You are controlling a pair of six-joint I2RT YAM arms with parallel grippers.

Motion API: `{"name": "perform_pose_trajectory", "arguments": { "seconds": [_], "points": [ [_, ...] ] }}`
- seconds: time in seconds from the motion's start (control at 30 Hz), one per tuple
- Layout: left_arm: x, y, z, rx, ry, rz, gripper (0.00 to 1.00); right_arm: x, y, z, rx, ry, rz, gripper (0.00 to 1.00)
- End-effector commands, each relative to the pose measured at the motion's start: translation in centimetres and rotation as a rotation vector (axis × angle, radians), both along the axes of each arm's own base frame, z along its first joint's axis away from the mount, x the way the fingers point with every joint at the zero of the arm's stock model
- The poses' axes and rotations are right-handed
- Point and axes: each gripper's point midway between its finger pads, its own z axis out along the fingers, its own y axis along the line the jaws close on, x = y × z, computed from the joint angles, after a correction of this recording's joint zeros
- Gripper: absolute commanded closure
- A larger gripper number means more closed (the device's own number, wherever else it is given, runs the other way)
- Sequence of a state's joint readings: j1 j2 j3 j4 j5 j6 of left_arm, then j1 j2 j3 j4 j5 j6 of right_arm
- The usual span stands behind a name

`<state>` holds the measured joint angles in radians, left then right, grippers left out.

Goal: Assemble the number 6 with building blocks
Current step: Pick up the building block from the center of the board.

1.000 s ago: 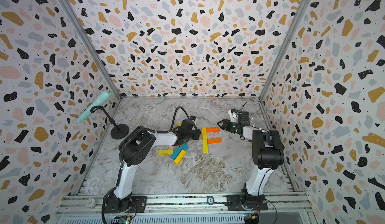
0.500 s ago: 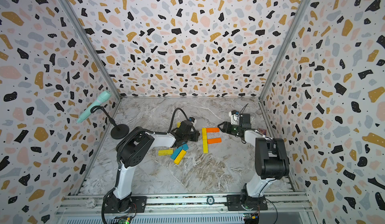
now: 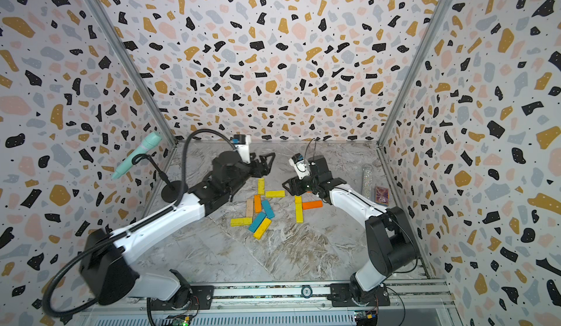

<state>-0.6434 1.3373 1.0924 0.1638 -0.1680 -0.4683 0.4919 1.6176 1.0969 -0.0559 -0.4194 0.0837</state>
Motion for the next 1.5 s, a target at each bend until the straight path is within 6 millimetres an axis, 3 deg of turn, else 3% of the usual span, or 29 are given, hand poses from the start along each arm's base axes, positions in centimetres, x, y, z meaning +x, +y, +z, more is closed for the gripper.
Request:
{"name": "perform_pose_trajectory", "arguments": {
  "seconds": [0.0,0.1,0.23,0.53,0.9,1.03,1.23,1.47],
  "points": [
    [-0.4,6.1,-7.0,0.082,0.136,0.157,0.04,-0.1,2.1,-2.7,-0.141,0.001,0.067,0.31],
    [-1.7,10.2,-9.4,-0.029,0.194,0.194,0.0,1.0,3.4,-4.3,-0.206,-0.007,0.126,0.3],
    [-4.1,13.2,-10.8,-0.092,0.204,0.234,0.01,2.5,3.9,-6.6,-0.312,-0.02,0.189,0.28],
    [-6.6,15.3,-11.2,-0.106,0.204,0.288,0.01,3.8,5.1,-10.8,-0.473,-0.03,0.301,0.27],
    [-7.1,15.9,-11.8,-0.086,0.215,0.305,0.01,3.2,6.1,-13.1,-0.443,0.042,0.37,0.28],
    [-6.9,15.7,-11.8,-0.074,0.211,0.294,0.01,3.0,6.8,-13.5,-0.408,0.107,0.376,0.42],
    [-6.2,14.8,-11.2,-0.083,0.203,0.258,0.01,2.9,6.4,-13.6,-0.395,0.153,0.344,0.54],
    [-5.0,12.6,-10.9,-0.106,0.2,0.158,0.01,3.2,6.8,-10.8,-0.31,0.154,0.253,0.7]
  ]
}}
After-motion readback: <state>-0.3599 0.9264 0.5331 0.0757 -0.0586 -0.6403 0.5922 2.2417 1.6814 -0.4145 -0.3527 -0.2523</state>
